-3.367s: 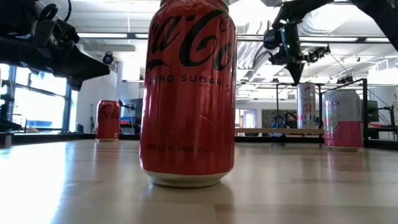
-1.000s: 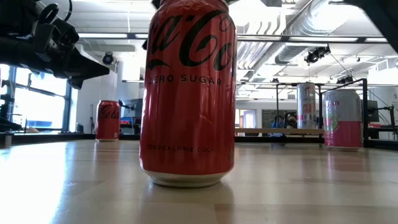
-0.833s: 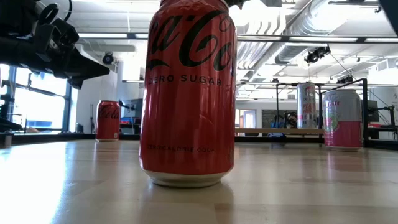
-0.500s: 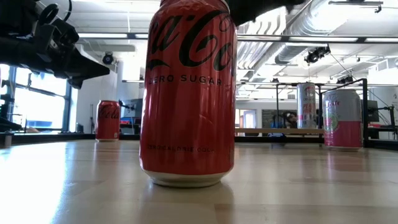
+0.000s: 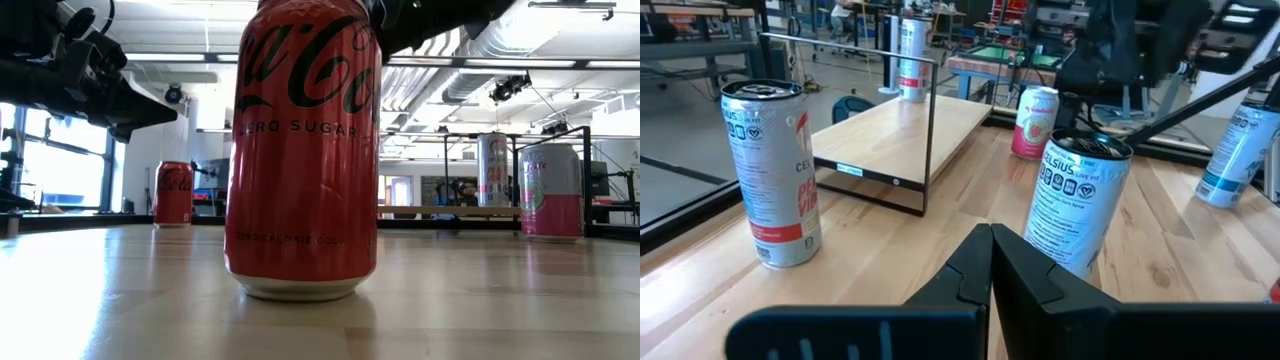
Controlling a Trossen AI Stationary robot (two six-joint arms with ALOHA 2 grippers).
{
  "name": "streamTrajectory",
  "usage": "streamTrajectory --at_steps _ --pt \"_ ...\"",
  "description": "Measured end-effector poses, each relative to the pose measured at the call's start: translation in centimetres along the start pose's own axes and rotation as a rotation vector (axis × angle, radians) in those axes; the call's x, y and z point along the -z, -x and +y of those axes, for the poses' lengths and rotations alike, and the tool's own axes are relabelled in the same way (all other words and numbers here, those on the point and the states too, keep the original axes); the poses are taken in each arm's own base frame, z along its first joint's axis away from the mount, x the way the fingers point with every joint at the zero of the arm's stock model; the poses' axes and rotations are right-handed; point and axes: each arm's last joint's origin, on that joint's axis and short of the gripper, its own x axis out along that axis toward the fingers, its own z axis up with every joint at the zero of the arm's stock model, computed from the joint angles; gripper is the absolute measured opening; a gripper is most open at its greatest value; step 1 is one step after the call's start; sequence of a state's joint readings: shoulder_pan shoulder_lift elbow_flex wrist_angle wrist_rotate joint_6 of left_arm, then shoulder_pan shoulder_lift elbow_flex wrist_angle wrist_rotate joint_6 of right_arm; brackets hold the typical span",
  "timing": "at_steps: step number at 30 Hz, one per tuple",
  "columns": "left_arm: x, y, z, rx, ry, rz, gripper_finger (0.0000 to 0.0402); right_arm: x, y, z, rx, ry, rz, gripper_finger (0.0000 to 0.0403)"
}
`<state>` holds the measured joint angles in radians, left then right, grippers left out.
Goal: Place canned beverage on shelf
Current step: Put the left white and blue soda can on the shelf
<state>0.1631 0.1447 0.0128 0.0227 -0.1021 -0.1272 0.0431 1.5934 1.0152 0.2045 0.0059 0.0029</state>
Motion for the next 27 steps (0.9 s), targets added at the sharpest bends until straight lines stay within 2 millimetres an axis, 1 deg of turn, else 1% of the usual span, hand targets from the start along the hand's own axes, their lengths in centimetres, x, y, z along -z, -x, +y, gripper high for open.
streamTrajectory --at_steps 3,8,10,12,15,20,22,27 --pt "0.0 0.0 0.0 0.000 0.002 0.001 0.0000 0.0 -0.9 0.4 -0.008 -0.002 0.020 0.0129" --pt "0.1 -0.1 0.0 -0.001 0.001 0.009 0.0000 -0.8 -1.7 0.6 0.021 -0.041 0.021 0.0232" --pt "0.1 -0.1 0.0 -0.001 0.001 0.012 0.0000 -0.9 -1.7 0.7 0.020 -0.022 0.031 0.0263" --pt "0.2 -0.1 0.0 -0.002 0.000 0.019 0.0000 -1.2 -1.8 0.8 0.020 -0.010 0.012 0.0285" --pt "0.2 -0.2 0.0 -0.003 -0.001 0.024 0.0000 -0.9 -2.2 0.7 0.022 -0.010 0.013 0.0301" --pt "0.2 -0.2 0.0 -0.003 -0.001 0.025 0.0000 0.6 -3.9 0.0 0.061 -0.012 0.041 0.0305" --pt "0.2 -0.2 0.0 -0.003 0.000 0.026 0.0000 1.1 -4.3 -0.2 0.090 -0.012 0.054 0.0305" --pt "0.2 -0.2 0.0 -0.002 -0.001 0.026 0.0000 0.9 -4.4 -0.4 0.160 0.029 0.026 0.0305"
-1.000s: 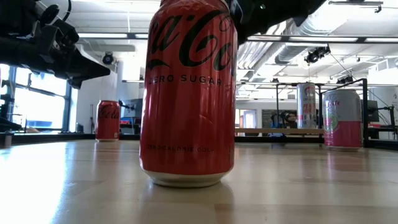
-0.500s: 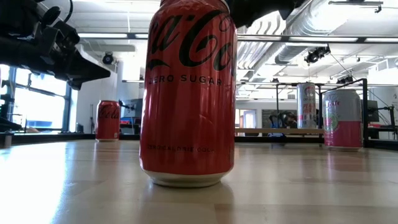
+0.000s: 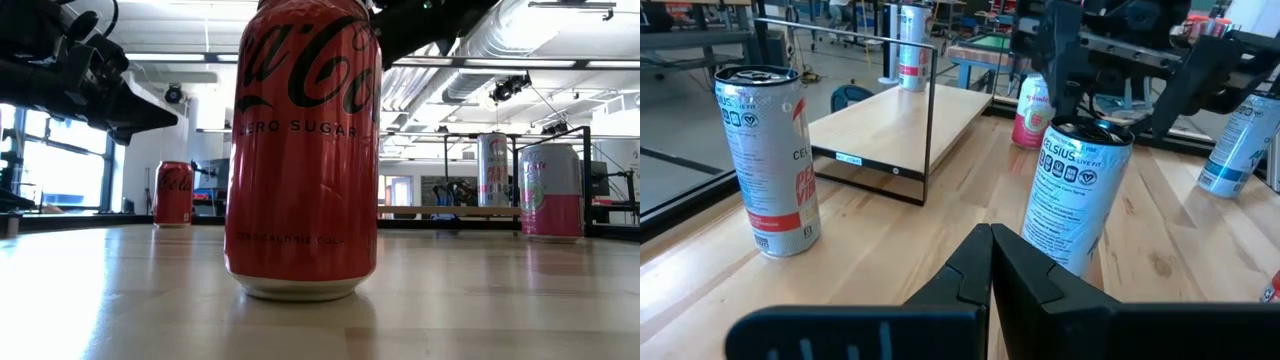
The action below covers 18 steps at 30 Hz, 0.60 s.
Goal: Place canned beverage on shelf
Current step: Put the left white and blue soda can on the shelf
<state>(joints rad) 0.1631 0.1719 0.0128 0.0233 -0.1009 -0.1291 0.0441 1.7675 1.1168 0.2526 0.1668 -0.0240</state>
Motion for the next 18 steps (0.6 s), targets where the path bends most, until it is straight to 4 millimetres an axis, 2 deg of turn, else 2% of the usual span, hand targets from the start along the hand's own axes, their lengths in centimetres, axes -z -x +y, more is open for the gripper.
streamTrajectory --at_steps 18 --pt "0.0 0.0 0.0 0.001 0.001 0.001 0.0000 0.5 -0.5 -1.0 -0.046 -0.068 0.024 0.0305"
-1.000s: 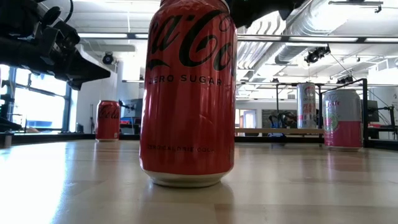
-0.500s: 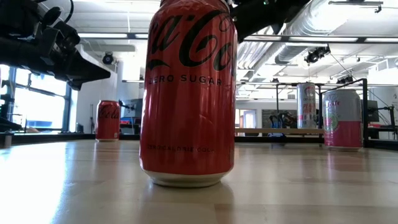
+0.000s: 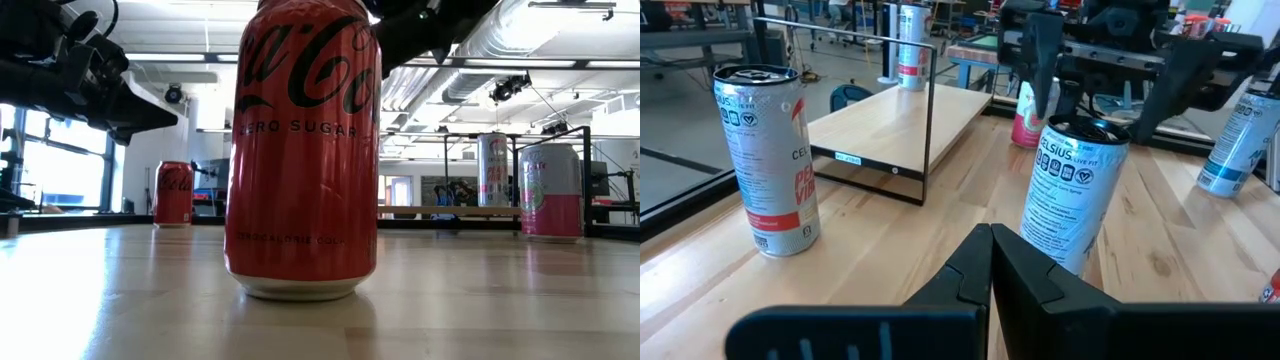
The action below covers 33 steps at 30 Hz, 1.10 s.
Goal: Place canned beverage on shelf
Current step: Put the left white and blue soda can on the shelf
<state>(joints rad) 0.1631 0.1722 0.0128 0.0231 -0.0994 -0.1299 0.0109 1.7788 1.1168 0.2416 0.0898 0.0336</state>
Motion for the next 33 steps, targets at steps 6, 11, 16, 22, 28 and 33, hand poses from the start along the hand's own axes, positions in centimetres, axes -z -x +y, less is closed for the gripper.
streamTrajectory --at_steps 6,11,16,22,28,33 --pt "0.0 0.0 0.0 0.000 0.000 0.000 0.0000 0.6 -0.5 0.1 -0.013 -0.010 0.016 0.0305" --pt "0.0 0.0 0.0 -0.001 0.005 0.003 0.0000 1.1 -1.2 0.1 -0.014 0.002 0.006 0.0305" --pt "0.1 0.0 0.0 -0.001 0.007 0.008 0.0000 1.2 -1.6 0.2 -0.020 0.014 -0.009 0.0304" --pt "0.1 -0.1 0.0 -0.002 0.007 0.009 0.0000 1.2 -1.6 0.2 -0.020 0.007 -0.008 0.0258" --pt "0.1 -0.1 0.0 -0.002 0.016 0.009 0.0000 1.2 -1.6 0.1 -0.005 -0.004 -0.011 0.0243" --pt "0.1 -0.1 0.0 -0.002 0.015 0.009 0.0000 0.5 -1.4 0.7 -0.011 -0.008 -0.023 0.0243"
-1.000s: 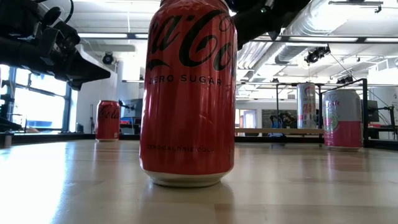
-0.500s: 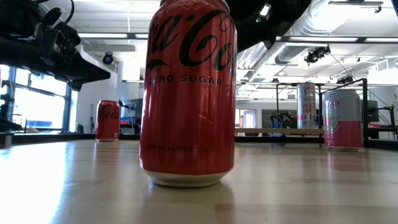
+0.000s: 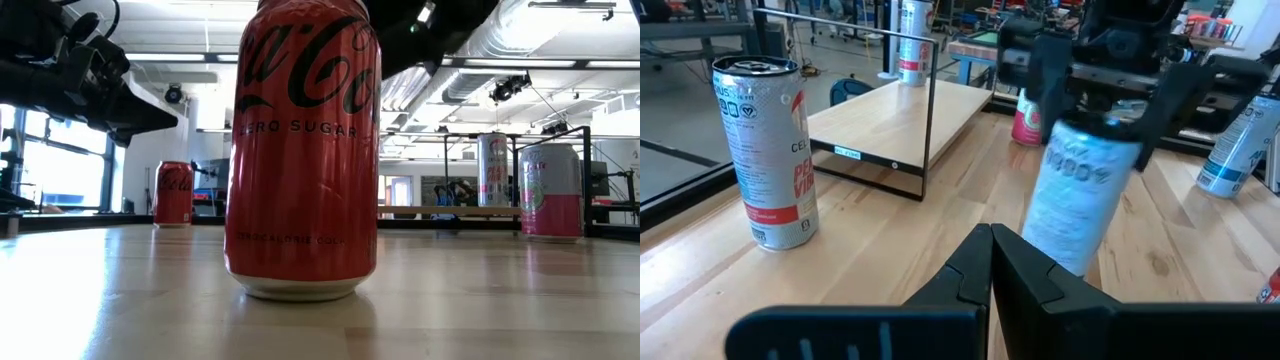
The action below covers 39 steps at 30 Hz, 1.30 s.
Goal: Place canned beverage on shelf
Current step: Put the left white and blue soda can on the shelf
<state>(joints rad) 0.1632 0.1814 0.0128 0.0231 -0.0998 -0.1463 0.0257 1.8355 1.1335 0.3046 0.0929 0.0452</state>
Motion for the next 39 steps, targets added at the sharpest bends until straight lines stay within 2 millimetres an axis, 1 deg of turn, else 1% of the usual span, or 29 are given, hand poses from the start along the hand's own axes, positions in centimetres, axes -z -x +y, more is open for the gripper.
streamTrajectory --at_steps 2,5,11,14,18,22,26,29,31,35,39 --pt "0.0 0.0 0.0 0.000 0.000 0.000 0.0000 -0.9 0.5 0.4 -0.018 0.002 -0.028 0.0243" --pt "0.0 0.0 0.0 0.000 0.000 0.002 0.0000 -2.6 1.7 1.0 -0.037 0.003 -0.070 0.0243" --pt "0.0 0.0 0.0 0.001 -0.001 0.006 0.0000 -4.3 4.5 1.7 -0.037 0.019 -0.066 0.0243" --pt "0.1 0.0 0.0 0.001 -0.001 0.007 0.0000 -5.3 6.6 2.2 0.005 0.038 -0.067 0.0243" --pt "0.1 0.0 0.0 0.001 -0.001 0.007 0.0000 -6.1 9.6 2.8 0.066 0.065 -0.023 0.0243" --pt "0.1 0.0 0.0 0.002 -0.001 0.008 0.0000 -6.8 13.0 2.8 0.160 0.091 0.017 0.0243" --pt "0.1 -0.1 0.0 0.001 -0.002 0.010 0.0000 -6.5 15.7 1.5 0.263 0.122 0.124 0.0243" --pt "0.1 -0.1 0.0 0.001 -0.001 0.011 0.0000 -6.0 17.4 -0.2 0.364 0.106 0.201 0.0243" --pt "0.1 -0.1 0.0 0.001 -0.001 0.011 0.0000 -5.4 18.2 -1.3 0.422 0.107 0.234 0.0243" --pt "0.1 -0.1 0.0 0.001 -0.002 0.011 0.0000 -3.8 19.7 -3.9 0.470 0.091 0.230 0.0243" --pt "0.1 -0.1 0.0 0.000 -0.003 0.011 0.0000 -1.6 20.9 -6.7 0.463 0.090 0.196 0.0243"
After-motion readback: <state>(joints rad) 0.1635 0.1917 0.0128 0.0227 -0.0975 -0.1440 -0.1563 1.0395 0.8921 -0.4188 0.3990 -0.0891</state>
